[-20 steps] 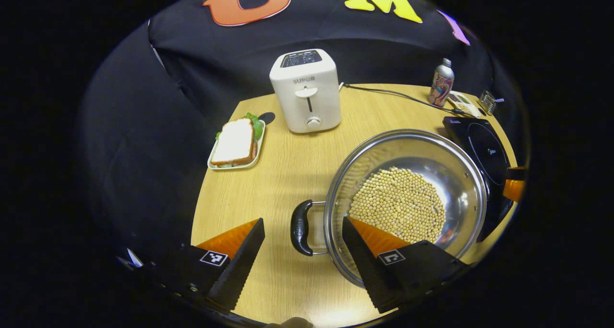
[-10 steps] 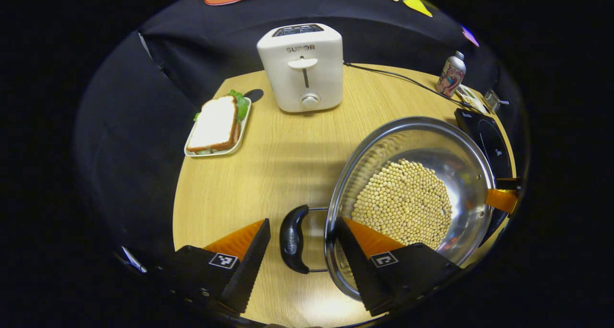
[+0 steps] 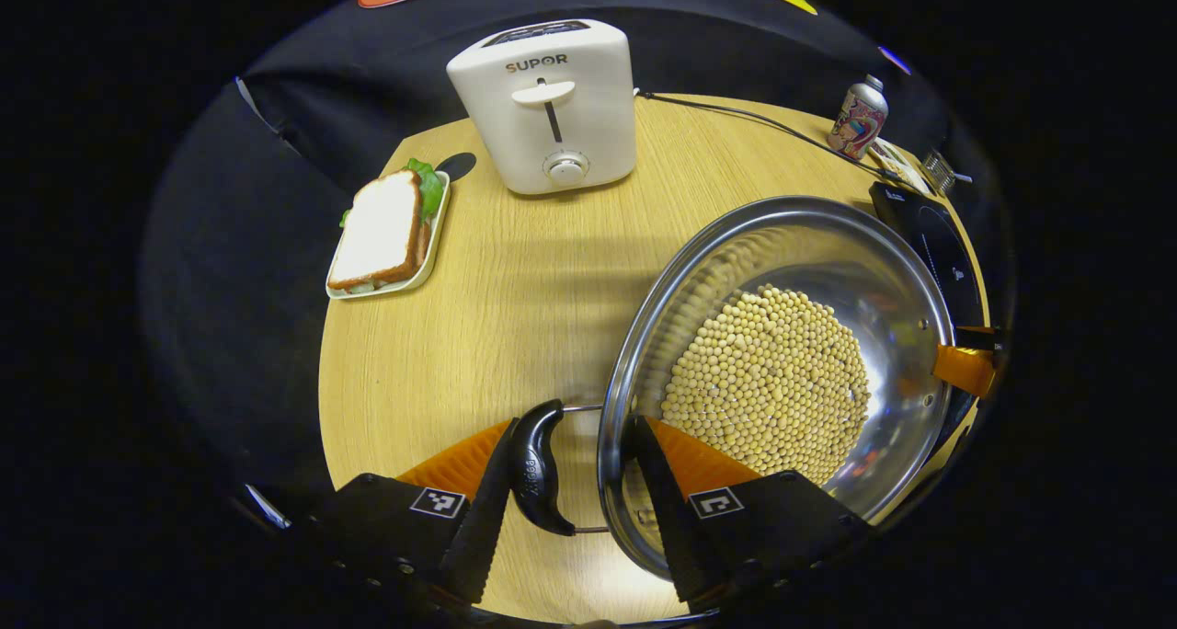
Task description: First push the handle of the pot to place it horizontally, then grasp the pot with both hands and set it on the induction cooktop.
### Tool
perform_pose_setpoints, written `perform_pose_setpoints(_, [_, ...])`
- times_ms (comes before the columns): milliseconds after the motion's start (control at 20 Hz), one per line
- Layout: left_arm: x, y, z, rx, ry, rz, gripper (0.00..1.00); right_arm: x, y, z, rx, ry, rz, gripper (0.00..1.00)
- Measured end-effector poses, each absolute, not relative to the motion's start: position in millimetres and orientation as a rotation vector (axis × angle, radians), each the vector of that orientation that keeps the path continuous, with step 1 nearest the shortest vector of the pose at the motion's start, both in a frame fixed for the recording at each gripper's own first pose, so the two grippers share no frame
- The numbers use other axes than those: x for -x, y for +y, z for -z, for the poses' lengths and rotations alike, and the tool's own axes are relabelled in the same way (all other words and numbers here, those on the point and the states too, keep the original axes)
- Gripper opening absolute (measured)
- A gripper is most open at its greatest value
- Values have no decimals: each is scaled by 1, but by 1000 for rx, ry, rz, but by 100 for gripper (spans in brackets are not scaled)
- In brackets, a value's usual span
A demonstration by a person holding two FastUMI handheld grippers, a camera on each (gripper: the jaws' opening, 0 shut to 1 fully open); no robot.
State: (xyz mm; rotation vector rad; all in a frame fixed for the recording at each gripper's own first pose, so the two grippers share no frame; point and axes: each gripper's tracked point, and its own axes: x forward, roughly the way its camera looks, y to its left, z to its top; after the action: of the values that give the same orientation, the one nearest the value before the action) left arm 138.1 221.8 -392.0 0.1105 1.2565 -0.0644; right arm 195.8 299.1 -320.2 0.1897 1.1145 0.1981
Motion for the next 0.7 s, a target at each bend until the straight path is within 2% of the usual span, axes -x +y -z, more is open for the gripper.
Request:
perform_pose_setpoints(50, [-137,222,387,-105,1261,63,63,-196,300,321,-191,1108,-207,61])
perform_pose_setpoints(100, [-138,222,391,-100,1258,64,81,-197,299,321,-189,1100,-211,59])
perform_pose_setpoints(150, [-136,222,388,-94,1261,56,78,-197,298,320,-187,1089,-213,59])
perform_pose_setpoints(200, [-135,222,389,-88,1266,40,67,-199,299,319,-188,1079,-215,55])
perform_pose_setpoints(250, [-132,222,386,-80,1272,31,74,-199,300,319,-197,1081,-210,53])
perform_pose_setpoints(300, [-133,222,382,-70,1264,34,65,-200,298,319,-201,1079,-210,54])
perform_pose_setpoints(400, [-135,224,370,-66,1239,46,61,-197,295,317,-243,1075,-224,53])
perform_pose_setpoints(450, [-134,224,366,-69,1235,46,52,-195,291,316,-257,1069,-228,51])
perform_pose_setpoints(500, [-135,225,362,-79,1222,54,61,-197,287,313,-257,1054,-229,53])
perform_pose_setpoints(550, [-135,225,360,-87,1211,58,52,-200,283,310,-249,1034,-231,53])
perform_pose_setpoints(600, [-134,226,359,-80,1212,56,61,-202,280,307,-239,1018,-233,51])
perform_pose_setpoints(700, [-133,225,362,-65,1207,57,61,-196,277,301,-248,1013,-223,51])
